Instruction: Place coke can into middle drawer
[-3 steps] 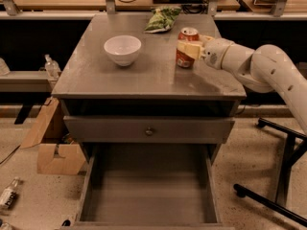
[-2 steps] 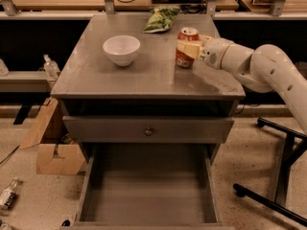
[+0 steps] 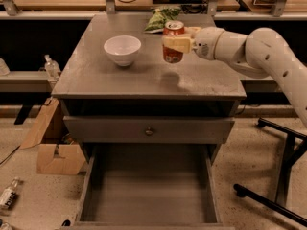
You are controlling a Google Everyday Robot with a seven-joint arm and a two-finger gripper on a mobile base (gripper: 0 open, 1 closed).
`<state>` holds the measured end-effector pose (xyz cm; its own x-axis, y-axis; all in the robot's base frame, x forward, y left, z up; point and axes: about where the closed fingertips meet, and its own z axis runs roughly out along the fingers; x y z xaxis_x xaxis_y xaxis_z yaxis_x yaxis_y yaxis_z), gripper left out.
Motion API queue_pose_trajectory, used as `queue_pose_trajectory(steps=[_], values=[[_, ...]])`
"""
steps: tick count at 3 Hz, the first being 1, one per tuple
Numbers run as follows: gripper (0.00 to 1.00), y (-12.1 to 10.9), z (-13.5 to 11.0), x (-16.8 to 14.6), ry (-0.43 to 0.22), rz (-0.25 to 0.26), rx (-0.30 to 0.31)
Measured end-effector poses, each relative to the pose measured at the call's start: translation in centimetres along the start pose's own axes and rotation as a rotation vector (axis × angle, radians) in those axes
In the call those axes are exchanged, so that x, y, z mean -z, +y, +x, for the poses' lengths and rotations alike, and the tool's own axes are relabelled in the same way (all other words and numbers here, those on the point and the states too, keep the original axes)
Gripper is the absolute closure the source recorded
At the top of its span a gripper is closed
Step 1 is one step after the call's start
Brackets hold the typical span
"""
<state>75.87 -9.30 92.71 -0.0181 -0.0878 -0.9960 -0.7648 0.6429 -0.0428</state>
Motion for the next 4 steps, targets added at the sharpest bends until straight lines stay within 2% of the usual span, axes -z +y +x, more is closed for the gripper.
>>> queue_pose_trajectory(steps=[1, 2, 3, 4], values=[[1.0, 4.9, -3.7, 1.1, 0.018, -0.067, 0.054], [1.0, 10.3, -3.9, 3.4, 0.055, -0.128, 0.048], [1.0, 15.2, -1.2, 7.6, 0.11, -0.132, -0.031], [1.0, 18.1, 4.1, 11.1, 0.176, -0.126, -0.079]])
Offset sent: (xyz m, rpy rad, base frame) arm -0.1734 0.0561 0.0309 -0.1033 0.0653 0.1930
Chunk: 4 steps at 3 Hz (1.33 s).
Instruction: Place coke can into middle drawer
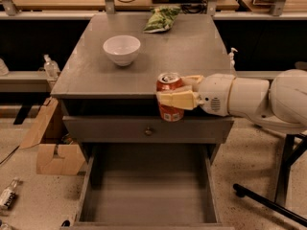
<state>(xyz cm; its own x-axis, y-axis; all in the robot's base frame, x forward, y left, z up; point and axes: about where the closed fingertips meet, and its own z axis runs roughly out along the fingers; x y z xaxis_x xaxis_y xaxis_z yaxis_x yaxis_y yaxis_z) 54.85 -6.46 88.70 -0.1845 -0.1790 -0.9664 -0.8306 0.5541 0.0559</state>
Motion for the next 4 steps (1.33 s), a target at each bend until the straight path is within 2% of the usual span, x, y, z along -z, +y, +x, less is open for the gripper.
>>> queue_pose_trajectory(steps=[1, 2, 3, 4], values=[[1.0, 0.0, 0.0, 0.0, 0.0, 0.0, 0.0], [1.0, 0.9, 2.8, -1.9, -0.021, -0.03, -0.01], [1.0, 3.0, 8.0, -4.3, -0.101, -0.052, -0.022], [1.0, 6.1, 12.8, -8.1, -0.171, -0.099, 0.056]])
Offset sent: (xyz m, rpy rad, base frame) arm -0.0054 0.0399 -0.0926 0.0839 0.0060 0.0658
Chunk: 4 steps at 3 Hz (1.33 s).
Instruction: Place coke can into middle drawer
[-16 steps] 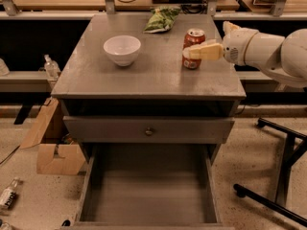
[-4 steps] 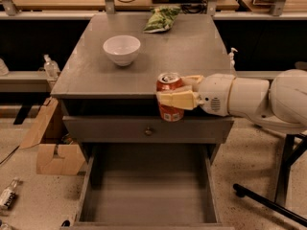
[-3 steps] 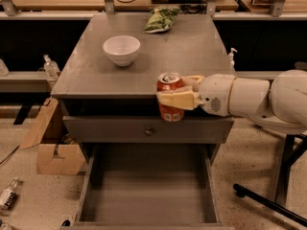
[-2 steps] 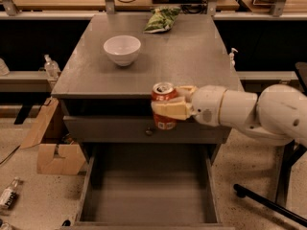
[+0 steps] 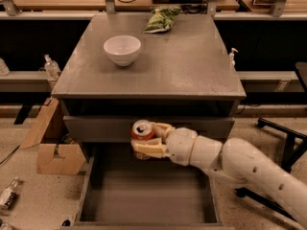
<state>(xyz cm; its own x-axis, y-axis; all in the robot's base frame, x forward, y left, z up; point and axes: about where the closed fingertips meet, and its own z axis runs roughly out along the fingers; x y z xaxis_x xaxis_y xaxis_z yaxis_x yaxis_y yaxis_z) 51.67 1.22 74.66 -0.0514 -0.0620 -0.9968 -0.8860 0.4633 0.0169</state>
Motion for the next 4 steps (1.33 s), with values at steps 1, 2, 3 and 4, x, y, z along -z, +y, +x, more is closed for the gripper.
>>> queue_pose_trajectory(steps=[1, 2, 3, 4], values=[[1.0, 1.2, 5.8, -2.7, -0.013, -0.045, 0.023], [1.0, 1.6, 12.1, -5.2, 0.031, -0.092, -0.003], [1.0, 1.4, 17.6, -7.3, 0.072, -0.12, -0.054], [1.0, 1.2, 21.9, -9.7, 0.067, -0.135, -0.114]])
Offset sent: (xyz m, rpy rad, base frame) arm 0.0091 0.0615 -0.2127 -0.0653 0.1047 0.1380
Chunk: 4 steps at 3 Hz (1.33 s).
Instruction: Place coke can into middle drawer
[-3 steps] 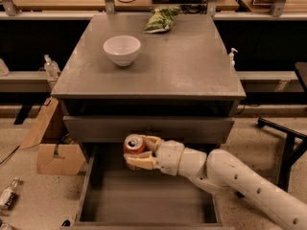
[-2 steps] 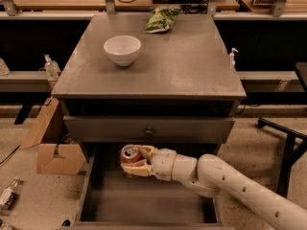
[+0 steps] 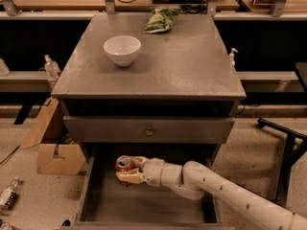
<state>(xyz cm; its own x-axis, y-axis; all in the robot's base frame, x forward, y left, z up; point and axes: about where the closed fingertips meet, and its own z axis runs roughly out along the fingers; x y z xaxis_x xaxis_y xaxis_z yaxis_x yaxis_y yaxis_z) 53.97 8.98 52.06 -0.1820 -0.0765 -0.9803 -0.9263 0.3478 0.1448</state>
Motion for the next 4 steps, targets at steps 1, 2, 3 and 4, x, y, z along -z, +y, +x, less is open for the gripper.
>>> queue_pose_trajectory(steps=[1, 2, 3, 4], values=[[1.0, -1.0, 2.9, -1.5, -0.035, 0.005, -0.051], [1.0, -1.5, 4.5, -2.2, -0.057, 0.008, -0.08], [1.0, -1.8, 5.4, -2.7, -0.07, 0.01, -0.097], [0.73, -1.6, 5.3, -2.8, -0.07, 0.006, -0.096]])
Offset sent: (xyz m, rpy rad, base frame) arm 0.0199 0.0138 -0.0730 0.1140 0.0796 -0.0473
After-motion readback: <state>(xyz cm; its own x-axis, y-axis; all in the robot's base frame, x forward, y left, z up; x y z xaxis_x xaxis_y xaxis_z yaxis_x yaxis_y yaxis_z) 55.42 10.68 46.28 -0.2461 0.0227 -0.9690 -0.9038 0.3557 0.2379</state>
